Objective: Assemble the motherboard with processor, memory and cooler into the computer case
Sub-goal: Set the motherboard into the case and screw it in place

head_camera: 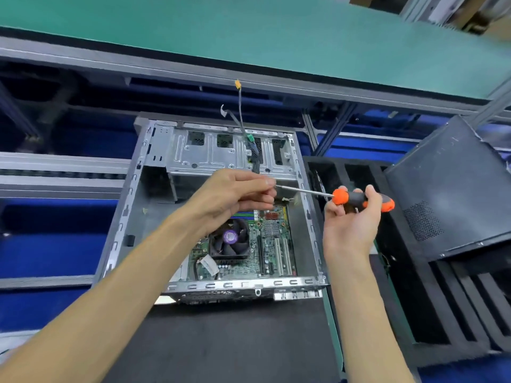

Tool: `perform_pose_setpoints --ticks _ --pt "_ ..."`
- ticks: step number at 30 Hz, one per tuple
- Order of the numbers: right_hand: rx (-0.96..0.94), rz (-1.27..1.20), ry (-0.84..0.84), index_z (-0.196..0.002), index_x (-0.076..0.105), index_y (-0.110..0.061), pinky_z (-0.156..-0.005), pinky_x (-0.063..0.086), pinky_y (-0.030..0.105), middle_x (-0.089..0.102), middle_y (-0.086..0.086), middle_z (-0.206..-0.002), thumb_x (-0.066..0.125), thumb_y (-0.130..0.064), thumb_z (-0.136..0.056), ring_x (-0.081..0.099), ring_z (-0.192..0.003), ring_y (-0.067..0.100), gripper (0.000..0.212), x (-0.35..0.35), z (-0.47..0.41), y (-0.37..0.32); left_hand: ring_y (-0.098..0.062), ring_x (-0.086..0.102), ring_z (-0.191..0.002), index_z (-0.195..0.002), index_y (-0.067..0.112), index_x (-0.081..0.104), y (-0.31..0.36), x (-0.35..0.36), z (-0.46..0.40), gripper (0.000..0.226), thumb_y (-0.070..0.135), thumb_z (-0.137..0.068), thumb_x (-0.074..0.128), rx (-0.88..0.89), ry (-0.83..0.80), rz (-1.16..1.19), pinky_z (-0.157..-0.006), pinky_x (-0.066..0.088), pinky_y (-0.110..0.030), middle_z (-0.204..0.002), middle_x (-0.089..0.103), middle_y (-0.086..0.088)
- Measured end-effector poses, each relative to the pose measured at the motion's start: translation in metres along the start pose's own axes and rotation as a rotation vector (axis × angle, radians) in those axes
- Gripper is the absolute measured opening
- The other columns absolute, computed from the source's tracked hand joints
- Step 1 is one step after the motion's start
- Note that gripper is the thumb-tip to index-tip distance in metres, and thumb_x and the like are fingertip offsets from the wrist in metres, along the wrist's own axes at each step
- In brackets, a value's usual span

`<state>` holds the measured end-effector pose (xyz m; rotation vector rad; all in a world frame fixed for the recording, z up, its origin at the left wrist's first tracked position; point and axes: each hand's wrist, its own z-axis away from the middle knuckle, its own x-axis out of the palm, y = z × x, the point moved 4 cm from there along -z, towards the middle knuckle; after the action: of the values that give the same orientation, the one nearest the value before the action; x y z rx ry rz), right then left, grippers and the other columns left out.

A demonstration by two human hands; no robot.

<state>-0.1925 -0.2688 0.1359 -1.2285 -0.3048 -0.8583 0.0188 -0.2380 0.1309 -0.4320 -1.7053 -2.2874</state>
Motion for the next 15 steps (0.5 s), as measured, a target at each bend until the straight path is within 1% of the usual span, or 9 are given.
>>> perform_pose_setpoints --ticks 3,5,9,12,15 --pt "0.013 0.029 -0.027 -0.087 0.051 -0.015 -0.049 0.044 0.021 0.063 0.005 -0.073 0.057 -0.028 -0.101 0.049 -0.052 0.012 0.02 0.006 0.001 0.007 -0.022 0.072 -0.08 -0.092 0.004 0.079 0.001 -0.006 0.001 0.026 0.021 -0.072 0.082 0.021 0.02 -0.022 -0.073 0.059 -0.026 -0.092 0.074 -0.018" --pt "0.015 0.057 -0.044 -0.09 0.051 -0.015 -0.05 0.045 0.022 0.062 0.006 -0.075 0.056 -0.029 -0.101 0.047 -0.051 0.012 0.019 0.009 0.0 0.012 -0.023 0.072 -0.079 -0.09 0.002 0.079 0.003 -0.009 0.001 0.025 0.019 -0.072 0.081 0.052 0.048 -0.049 -0.07 0.058 -0.024 -0.09 0.074 -0.019" --pt "-0.001 0.08 -0.042 -0.095 0.051 -0.013 -0.056 0.05 0.024 0.065 0.006 -0.075 0.058 -0.031 -0.1 0.053 -0.055 0.013 0.02 0.011 -0.004 0.017 -0.023 0.072 -0.076 -0.09 0.002 0.079 0.008 -0.013 0.0 0.017 0.014 -0.078 0.079 0.092 0.084 -0.128 -0.069 0.058 -0.024 -0.089 0.074 -0.019" --pt "0.014 0.036 -0.062 -0.097 0.052 -0.012 -0.059 0.053 0.027 0.065 0.007 -0.075 0.057 -0.031 -0.101 0.053 -0.055 0.013 0.019 0.013 -0.007 0.02 -0.022 0.072 -0.076 -0.091 0.002 0.078 0.007 -0.013 -0.001 0.013 0.012 -0.082 0.077 0.117 0.113 -0.07 -0.069 0.058 -0.024 -0.087 0.074 -0.017" --pt "0.041 -0.036 -0.095 -0.092 0.054 -0.012 -0.064 0.057 0.03 0.068 0.008 -0.072 0.057 -0.028 -0.102 0.053 -0.054 0.014 0.019 0.017 -0.009 0.024 -0.022 0.072 -0.08 -0.092 0.004 0.079 0.005 -0.012 -0.005 0.014 0.014 -0.083 0.077 0.14 0.145 0.0 -0.074 0.058 -0.027 -0.089 0.074 -0.016"
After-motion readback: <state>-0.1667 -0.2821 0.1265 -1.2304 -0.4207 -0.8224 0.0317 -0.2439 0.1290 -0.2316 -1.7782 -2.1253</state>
